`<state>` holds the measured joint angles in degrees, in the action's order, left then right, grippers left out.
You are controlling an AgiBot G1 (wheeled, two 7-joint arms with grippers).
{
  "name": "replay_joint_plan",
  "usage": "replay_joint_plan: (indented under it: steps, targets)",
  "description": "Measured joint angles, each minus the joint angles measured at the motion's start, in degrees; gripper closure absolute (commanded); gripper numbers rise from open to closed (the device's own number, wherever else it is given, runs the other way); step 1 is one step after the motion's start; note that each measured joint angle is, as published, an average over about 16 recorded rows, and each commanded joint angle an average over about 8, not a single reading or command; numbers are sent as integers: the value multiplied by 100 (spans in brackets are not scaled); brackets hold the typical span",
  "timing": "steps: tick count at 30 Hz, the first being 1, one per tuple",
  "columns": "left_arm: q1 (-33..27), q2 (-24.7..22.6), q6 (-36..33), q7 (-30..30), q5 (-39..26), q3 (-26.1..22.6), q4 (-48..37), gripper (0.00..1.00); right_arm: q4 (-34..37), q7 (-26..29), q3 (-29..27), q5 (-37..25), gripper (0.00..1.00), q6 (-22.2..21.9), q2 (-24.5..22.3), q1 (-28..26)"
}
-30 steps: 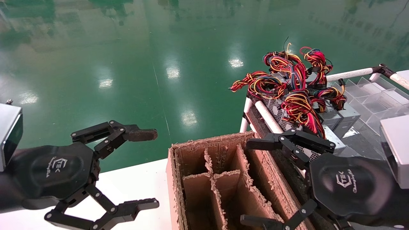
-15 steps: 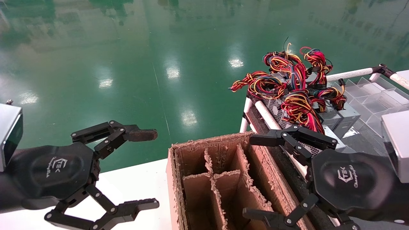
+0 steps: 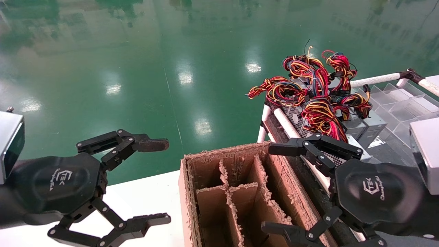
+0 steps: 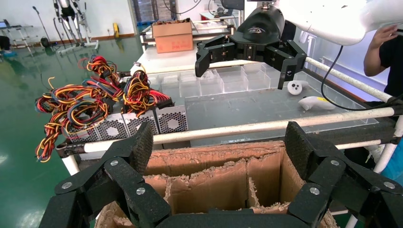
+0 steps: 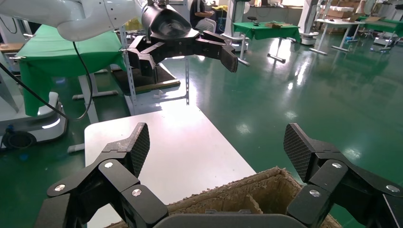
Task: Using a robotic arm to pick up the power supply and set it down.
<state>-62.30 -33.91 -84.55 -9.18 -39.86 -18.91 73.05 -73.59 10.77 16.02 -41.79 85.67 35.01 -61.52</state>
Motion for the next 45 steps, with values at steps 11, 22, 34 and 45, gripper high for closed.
replay_joint_plan:
  steps: [11, 22, 34, 45]
  targets:
    - [0, 0, 0, 0, 0, 0, 0, 0, 7, -4, 0, -4, 0, 0, 0, -4]
    - [0, 0, 0, 0, 0, 0, 0, 0, 12, -5, 0, -8, 0, 0, 0, -7]
    - [0, 0, 0, 0, 0, 0, 0, 0, 14, -5, 0, -9, 0, 0, 0, -8]
    - [0, 0, 0, 0, 0, 0, 0, 0, 14, -5, 0, -9, 0, 0, -1, -8]
